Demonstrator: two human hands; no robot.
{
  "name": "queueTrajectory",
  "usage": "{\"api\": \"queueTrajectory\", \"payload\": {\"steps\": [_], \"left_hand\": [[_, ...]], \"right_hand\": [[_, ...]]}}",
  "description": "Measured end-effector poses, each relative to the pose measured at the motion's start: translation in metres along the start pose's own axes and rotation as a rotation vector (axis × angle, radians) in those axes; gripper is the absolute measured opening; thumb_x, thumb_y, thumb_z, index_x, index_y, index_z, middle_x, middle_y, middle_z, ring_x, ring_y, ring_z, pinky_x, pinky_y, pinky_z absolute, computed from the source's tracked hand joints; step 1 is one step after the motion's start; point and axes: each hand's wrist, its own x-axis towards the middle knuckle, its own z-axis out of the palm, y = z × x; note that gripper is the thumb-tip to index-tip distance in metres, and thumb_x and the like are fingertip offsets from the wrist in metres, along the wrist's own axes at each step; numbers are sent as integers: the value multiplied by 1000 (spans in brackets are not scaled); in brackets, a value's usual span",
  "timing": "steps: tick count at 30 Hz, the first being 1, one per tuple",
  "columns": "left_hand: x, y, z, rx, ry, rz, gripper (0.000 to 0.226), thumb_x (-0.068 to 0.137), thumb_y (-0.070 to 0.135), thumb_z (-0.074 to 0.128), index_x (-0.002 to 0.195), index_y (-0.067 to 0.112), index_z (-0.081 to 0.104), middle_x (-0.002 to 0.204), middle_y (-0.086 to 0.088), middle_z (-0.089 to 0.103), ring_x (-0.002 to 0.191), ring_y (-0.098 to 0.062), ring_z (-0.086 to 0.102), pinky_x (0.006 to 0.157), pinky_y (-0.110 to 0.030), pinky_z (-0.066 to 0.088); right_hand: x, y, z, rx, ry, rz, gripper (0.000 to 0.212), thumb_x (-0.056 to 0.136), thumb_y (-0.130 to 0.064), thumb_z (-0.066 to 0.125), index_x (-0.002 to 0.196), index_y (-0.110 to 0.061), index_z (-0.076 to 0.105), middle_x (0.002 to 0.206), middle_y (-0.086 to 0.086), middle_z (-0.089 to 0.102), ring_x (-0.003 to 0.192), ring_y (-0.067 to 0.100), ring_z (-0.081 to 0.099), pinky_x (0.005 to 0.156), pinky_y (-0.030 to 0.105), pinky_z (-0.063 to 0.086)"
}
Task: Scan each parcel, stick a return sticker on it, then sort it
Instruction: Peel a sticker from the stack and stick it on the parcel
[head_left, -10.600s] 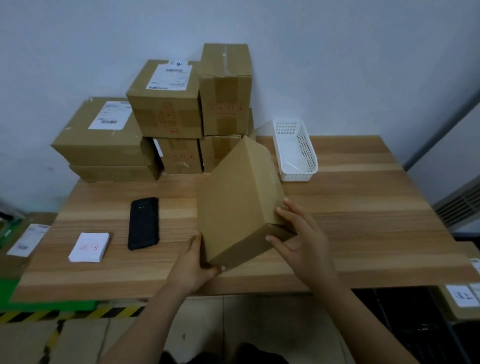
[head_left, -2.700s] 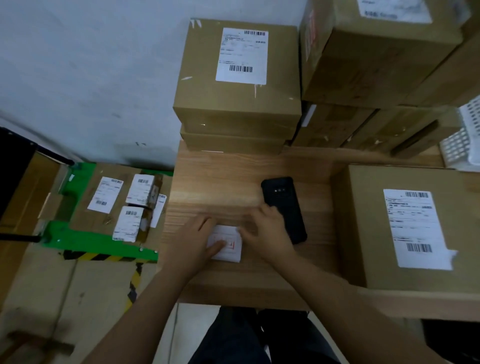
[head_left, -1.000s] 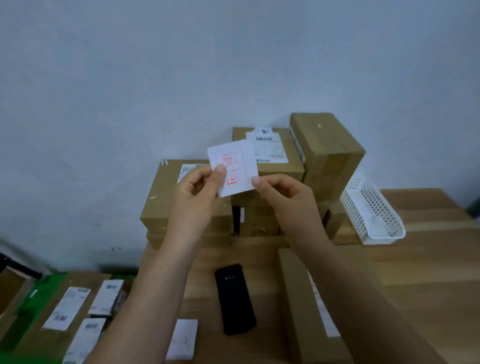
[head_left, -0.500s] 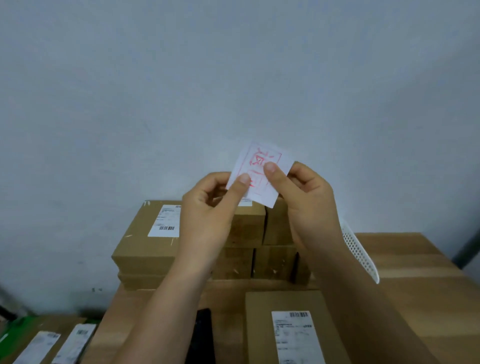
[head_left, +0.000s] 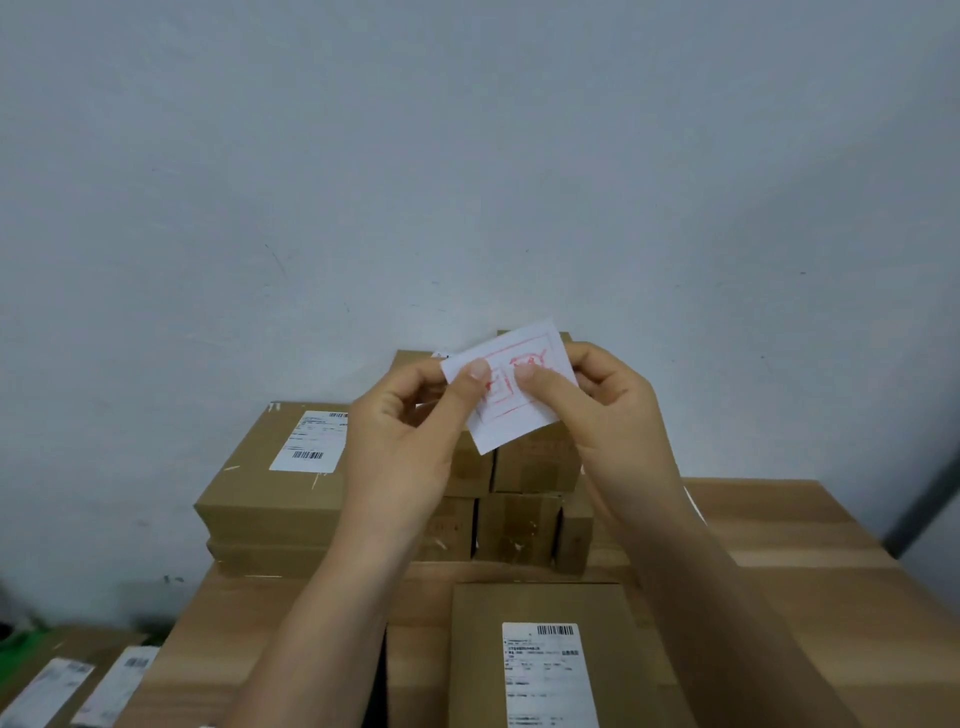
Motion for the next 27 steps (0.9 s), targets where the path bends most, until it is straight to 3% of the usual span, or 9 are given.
{"api": "queueTrajectory", "payload": {"steps": [3,8,12,15,23,27], "left_hand": [[-6,1,3,7,-2,5,15,85,31,67,89,19,74,84,4,73,80,-5,69,62,-15,52],[-12,2,5,-12,6,-27,16,86,33,66,94,21,74,88,0,74,84,-14,71,68,-30,58],[-14,4,7,63,3,1,18,86,39,63,95,26,73,87,8,74,82,-9,70,65,-25,57],[-15,5,7,120,-17,2,18,85,41,63,92,27,73,87,10,74,82,-7,70,66,-29,59],[-15,10,9,160,-6,15,10,88,36,64,83,31,72,82,18,73,77,2,67,56,-13,51],[-14,12,11,144,11,7,11,83,41,67,81,33,72,79,17,72,75,2,66,56,-13,50]], "right_hand": [[-3,-3,-4,0,34,-14,9,85,-18,72,94,-18,70,93,0,75,90,18,72,81,42,58],[-10,-1,-6,62,-11,48,16,84,-19,71,98,-12,70,93,3,75,89,19,72,76,33,57],[-16,2,-7,59,-58,73,14,82,-16,72,96,-14,71,90,1,76,86,17,73,71,25,57],[-15,1,-12,26,-43,67,6,87,-19,66,91,-16,70,84,-3,75,82,12,72,65,19,54],[-7,-10,-27,-137,-34,-25,24,93,-17,56,73,-12,68,64,-13,67,70,-4,62,66,9,44],[-8,-9,-27,-158,-67,-20,25,96,-19,54,79,-8,68,64,-15,67,70,-6,64,65,5,44]]}}
